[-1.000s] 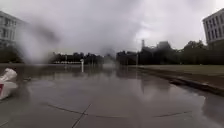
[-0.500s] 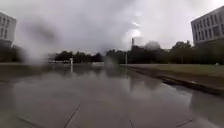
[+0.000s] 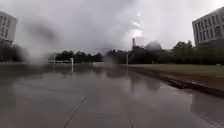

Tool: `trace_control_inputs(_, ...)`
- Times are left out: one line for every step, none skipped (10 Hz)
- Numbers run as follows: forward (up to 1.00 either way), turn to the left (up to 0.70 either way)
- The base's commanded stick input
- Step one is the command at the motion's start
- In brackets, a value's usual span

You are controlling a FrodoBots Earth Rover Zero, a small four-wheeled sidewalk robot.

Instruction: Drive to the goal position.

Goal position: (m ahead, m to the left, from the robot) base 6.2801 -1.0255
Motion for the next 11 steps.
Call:
trace_control_inputs(0.7,0.0)
trace_control_inputs(0.7,0.0)
trace_control_inputs(0.7,0.0)
trace_control_inputs(0.7,0.0)
trace_control_inputs(0.7,0.0)
trace_control_inputs(0.7,0.0)
trace_control_inputs(0.7,0.0)
trace_control_inputs(0.7,0.0)
trace_control_inputs(0.7,0.0)
trace_control_inputs(0.7,0.0)
trace_control_inputs(0.7,0.0)
